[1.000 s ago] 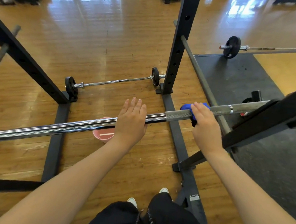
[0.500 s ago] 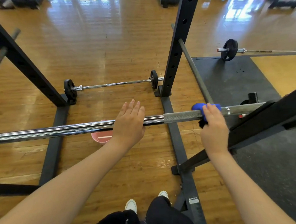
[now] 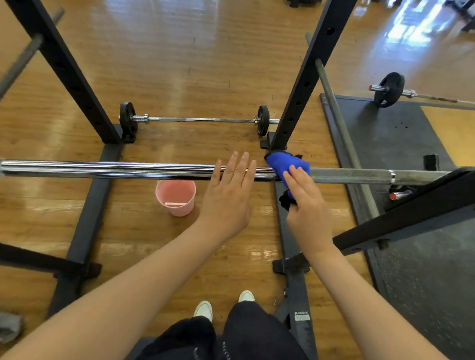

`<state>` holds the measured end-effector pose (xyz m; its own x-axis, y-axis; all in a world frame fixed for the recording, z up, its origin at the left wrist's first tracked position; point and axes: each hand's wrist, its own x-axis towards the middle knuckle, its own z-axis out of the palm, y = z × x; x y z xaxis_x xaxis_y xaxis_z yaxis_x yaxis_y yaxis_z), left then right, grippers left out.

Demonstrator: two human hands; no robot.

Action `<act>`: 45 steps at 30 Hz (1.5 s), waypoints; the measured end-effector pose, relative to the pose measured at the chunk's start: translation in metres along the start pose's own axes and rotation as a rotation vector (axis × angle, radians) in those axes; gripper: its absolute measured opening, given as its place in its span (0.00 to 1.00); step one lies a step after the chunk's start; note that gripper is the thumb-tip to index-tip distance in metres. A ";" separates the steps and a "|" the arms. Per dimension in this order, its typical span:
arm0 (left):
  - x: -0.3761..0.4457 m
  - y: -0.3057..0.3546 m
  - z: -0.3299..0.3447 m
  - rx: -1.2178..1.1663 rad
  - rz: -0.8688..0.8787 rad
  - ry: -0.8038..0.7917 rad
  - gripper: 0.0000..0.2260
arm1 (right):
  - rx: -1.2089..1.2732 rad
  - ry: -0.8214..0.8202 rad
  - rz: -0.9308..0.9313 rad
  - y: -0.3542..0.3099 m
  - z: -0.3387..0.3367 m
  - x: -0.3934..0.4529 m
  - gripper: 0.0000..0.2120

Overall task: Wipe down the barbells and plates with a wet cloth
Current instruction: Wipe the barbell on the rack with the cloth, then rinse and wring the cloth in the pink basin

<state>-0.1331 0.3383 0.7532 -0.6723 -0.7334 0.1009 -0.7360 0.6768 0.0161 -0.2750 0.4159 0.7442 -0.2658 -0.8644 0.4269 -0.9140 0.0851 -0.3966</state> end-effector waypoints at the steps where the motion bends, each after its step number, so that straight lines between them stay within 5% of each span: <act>1: -0.006 -0.002 0.000 -0.019 -0.002 0.001 0.35 | 0.012 -0.013 -0.029 -0.005 0.002 -0.004 0.29; 9: -0.051 0.000 0.010 -0.034 -0.102 0.036 0.38 | 0.164 -0.164 -0.224 -0.024 0.017 -0.013 0.30; 15: -0.085 0.011 0.026 0.007 -0.253 -0.145 0.42 | 0.189 -0.330 -0.392 -0.023 0.026 -0.020 0.31; 23: -0.103 -0.008 0.064 -0.096 -0.373 -0.227 0.34 | 0.172 -0.578 -0.445 -0.032 0.072 -0.023 0.31; 38: -0.111 -0.130 0.224 -0.099 -0.399 -0.335 0.33 | 0.156 -0.706 -0.436 -0.060 0.253 -0.020 0.26; 45: -0.081 -0.156 0.330 -0.131 -0.525 -0.268 0.32 | 0.155 -0.684 -0.422 -0.013 0.368 -0.015 0.23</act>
<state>0.0094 0.2711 0.4140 -0.2309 -0.9506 -0.2077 -0.9705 0.2096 0.1195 -0.1465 0.2454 0.4441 0.3832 -0.9236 -0.0050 -0.8290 -0.3416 -0.4427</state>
